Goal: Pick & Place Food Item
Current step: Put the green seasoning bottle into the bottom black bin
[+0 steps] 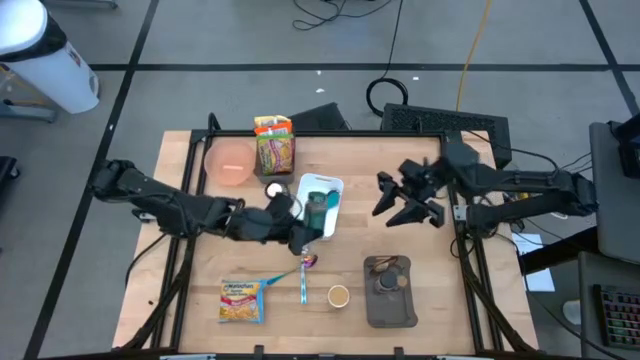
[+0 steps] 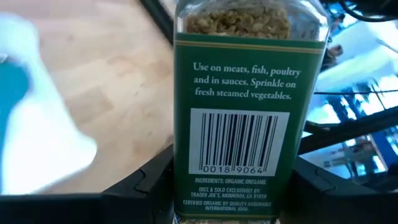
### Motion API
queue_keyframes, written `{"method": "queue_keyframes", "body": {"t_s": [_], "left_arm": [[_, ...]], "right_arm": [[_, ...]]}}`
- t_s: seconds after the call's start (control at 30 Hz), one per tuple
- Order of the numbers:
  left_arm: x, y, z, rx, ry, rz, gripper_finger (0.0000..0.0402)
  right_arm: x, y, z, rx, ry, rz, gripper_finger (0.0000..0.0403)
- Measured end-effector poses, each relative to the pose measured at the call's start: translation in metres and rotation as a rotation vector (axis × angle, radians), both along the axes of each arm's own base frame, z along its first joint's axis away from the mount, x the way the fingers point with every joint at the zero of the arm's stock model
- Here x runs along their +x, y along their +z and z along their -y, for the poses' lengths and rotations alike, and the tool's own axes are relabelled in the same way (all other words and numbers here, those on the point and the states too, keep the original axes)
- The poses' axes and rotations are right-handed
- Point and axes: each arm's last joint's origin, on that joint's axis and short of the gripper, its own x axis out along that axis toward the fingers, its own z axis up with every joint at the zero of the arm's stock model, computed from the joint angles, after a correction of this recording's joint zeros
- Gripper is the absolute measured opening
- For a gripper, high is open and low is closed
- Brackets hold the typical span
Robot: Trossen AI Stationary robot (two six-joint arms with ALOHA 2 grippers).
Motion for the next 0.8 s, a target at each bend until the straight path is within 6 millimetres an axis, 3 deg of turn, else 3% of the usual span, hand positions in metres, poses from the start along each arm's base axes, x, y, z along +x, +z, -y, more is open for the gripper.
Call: {"method": "queue_keyframes", "body": {"t_s": [0.3,0.6,0.8], "left_arm": [[0.006,0.041,-0.020,0.168,-0.123,-0.011,0.0204],[-0.006,0.071,-0.020,0.221,-0.222,-0.173,0.0204],[-0.007,0.066,-0.018,0.198,-0.300,-0.227,0.0204]], "right_arm": [[0.053,0.007,0.016,0.003,0.063,-0.112,0.0196],[0.086,-0.024,0.056,0.156,0.059,-0.302,0.0197],[0.110,-0.042,0.063,0.250,0.061,-0.320,0.0213]]}}
